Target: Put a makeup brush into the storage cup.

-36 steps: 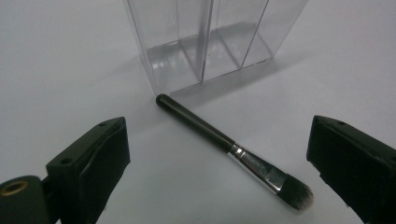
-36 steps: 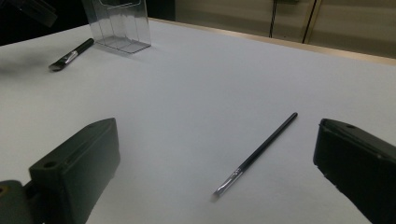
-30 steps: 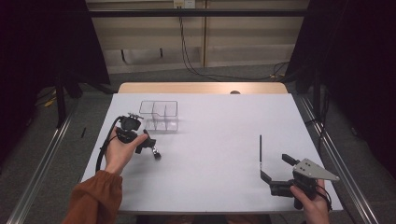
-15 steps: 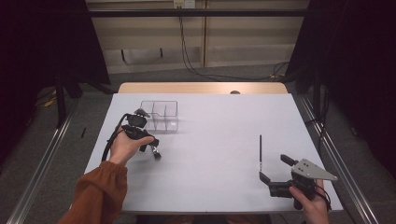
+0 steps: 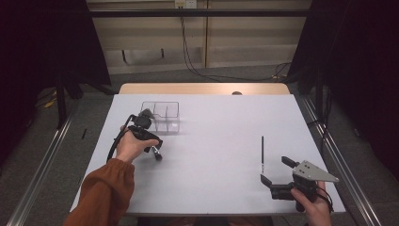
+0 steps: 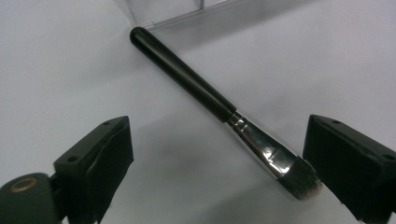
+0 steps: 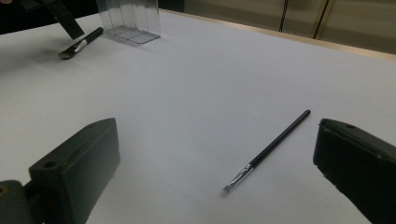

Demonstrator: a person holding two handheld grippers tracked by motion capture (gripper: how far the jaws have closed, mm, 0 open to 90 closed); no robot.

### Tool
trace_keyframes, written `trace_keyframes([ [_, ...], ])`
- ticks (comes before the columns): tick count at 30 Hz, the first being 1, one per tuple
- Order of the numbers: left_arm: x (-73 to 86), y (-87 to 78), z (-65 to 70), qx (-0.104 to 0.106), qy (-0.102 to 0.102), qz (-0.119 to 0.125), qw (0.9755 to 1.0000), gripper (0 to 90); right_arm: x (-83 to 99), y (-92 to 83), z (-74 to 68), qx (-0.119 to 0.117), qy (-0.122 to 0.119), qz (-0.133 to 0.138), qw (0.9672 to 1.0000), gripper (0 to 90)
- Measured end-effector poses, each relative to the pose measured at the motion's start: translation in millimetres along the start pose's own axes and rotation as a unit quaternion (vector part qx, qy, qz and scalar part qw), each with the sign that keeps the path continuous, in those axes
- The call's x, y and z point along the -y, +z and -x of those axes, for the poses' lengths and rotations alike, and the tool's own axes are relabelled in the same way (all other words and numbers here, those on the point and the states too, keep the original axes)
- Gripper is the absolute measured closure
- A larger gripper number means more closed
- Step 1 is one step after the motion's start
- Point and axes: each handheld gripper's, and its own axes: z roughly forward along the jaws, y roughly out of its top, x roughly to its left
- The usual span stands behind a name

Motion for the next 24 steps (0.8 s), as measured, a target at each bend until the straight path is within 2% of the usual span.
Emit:
trace_keyframes([
  [4,-2.9,4.0,-1.2,0.006,-0.019,-0.005,0.9998,10.3,0.0,0.4,-0.2,-0.001,-0.001,-0.001,1.0,0.4],
  [6,-3.4,6.7,-0.1,-0.004,-0.016,-0.008,0.9998,11.2,0.1,0.5,-0.2,-0.002,-0.001,-0.001,1.0,0.5],
  [7,-3.6,7.9,0.7,-0.006,-0.021,-0.011,0.9997,11.4,0.1,0.3,-0.3,-0.002,-0.001,-0.001,1.0,0.5],
  [15,-7.5,14.6,1.5,-0.006,-0.035,-0.017,0.9992,14.9,0.2,0.6,-0.8,-0.005,-0.002,-0.003,1.0,0.4],
  [18,-8.4,18.0,2.4,-0.011,-0.047,-0.019,0.9986,15.3,0.2,0.6,-1.0,-0.005,-0.003,-0.002,1.0,0.4],
  [21,-8.4,19.8,3.0,-0.014,-0.039,-0.033,0.9986,16.9,0.3,0.6,-1.0,-0.006,-0.003,-0.003,1.0,0.5],
  [24,-8.3,22.1,3.3,-0.016,-0.046,-0.037,0.9981,17.8,0.3,0.6,-0.9,-0.006,-0.002,-0.002,1.0,0.5],
])
